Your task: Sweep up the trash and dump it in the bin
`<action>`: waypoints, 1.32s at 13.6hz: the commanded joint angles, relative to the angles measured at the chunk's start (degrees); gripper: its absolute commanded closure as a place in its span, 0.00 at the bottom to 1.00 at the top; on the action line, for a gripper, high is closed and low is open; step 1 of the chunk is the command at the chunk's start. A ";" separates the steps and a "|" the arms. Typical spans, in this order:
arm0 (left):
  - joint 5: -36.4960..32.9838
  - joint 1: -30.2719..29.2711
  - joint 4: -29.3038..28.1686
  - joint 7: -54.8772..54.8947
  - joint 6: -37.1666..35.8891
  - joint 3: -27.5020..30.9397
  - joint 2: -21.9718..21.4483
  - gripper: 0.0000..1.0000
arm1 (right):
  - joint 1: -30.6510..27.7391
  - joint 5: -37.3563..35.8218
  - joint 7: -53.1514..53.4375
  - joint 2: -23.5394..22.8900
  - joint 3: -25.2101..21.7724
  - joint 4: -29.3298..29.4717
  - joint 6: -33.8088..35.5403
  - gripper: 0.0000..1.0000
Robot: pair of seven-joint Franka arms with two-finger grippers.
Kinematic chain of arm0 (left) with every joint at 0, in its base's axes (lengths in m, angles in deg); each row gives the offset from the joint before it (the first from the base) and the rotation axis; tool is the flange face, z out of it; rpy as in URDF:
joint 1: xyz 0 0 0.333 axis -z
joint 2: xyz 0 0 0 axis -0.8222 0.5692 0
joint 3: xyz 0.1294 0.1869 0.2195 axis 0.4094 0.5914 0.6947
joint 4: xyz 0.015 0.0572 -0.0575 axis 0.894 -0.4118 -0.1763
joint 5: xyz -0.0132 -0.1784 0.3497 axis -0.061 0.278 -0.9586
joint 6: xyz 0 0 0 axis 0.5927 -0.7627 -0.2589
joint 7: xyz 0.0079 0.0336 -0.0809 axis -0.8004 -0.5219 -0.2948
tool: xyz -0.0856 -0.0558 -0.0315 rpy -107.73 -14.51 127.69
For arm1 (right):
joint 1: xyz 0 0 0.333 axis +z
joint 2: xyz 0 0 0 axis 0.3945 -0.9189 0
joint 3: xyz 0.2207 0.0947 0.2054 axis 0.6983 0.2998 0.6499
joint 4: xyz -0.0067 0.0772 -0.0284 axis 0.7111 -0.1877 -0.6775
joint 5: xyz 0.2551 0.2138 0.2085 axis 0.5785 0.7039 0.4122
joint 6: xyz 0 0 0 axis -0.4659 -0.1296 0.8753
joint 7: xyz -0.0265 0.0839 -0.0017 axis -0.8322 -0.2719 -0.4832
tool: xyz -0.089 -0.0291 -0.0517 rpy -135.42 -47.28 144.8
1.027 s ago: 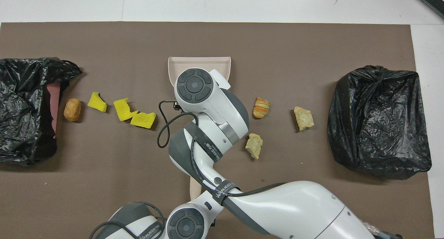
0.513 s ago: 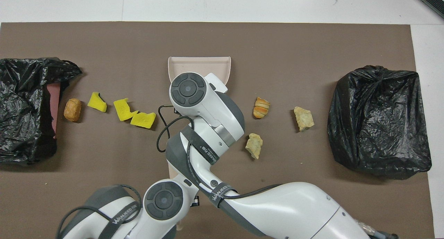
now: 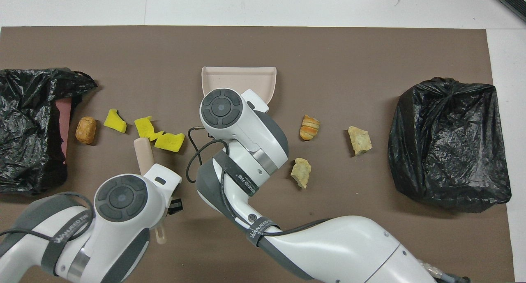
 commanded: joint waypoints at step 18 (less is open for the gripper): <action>-24.04 -20.87 13.74 20.94 -5.18 -0.47 14.92 1.00 | -6.90 -0.52 -60.84 16.06 0.35 -16.17 5.68 1.00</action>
